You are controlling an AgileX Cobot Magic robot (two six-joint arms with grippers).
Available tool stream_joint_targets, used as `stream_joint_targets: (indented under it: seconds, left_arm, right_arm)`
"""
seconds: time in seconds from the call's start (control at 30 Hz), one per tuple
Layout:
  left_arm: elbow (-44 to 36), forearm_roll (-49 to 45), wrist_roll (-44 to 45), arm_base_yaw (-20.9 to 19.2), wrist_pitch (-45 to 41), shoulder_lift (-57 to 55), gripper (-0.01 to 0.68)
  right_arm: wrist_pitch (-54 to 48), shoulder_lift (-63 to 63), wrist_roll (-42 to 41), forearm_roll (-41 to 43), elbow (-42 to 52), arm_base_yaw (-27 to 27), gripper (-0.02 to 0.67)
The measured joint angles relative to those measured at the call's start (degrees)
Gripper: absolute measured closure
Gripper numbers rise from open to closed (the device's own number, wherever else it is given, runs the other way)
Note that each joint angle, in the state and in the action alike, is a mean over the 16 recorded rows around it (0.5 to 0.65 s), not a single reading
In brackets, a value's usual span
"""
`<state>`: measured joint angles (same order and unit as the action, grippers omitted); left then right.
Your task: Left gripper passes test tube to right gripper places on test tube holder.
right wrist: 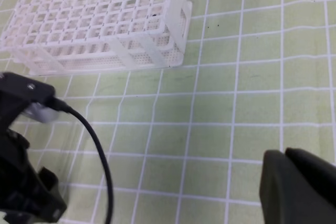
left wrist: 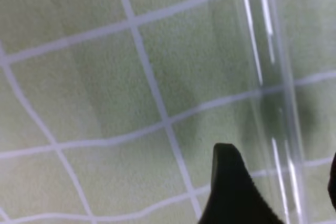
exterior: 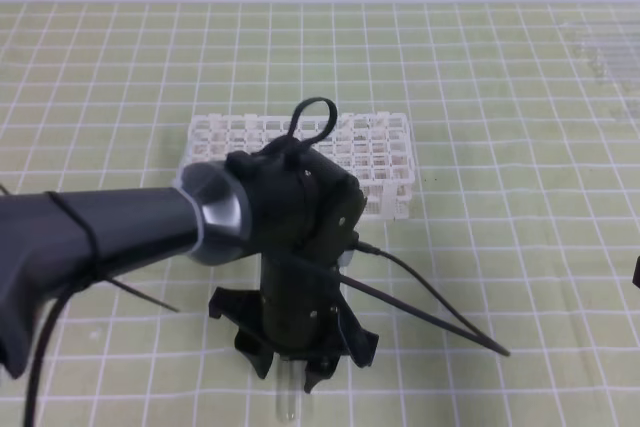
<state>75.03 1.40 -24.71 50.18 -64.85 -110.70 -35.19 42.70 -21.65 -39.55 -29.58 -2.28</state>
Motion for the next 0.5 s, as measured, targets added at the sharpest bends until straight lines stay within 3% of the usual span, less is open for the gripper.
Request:
stream_joint_targets:
  seconds: [0.3,0.5]
  left_arm:
    - [0.0,-0.5,-0.1,0.0,0.6,-1.5,0.343]
    - [0.1,-0.6,0.0,0.0,1.3,-1.7,0.431]
  right_arm:
    - [0.0,0.0,0.0,0.0,0.0,0.0,0.666]
    - [0.0,0.0,-0.1,0.0,0.0,0.0,0.666]
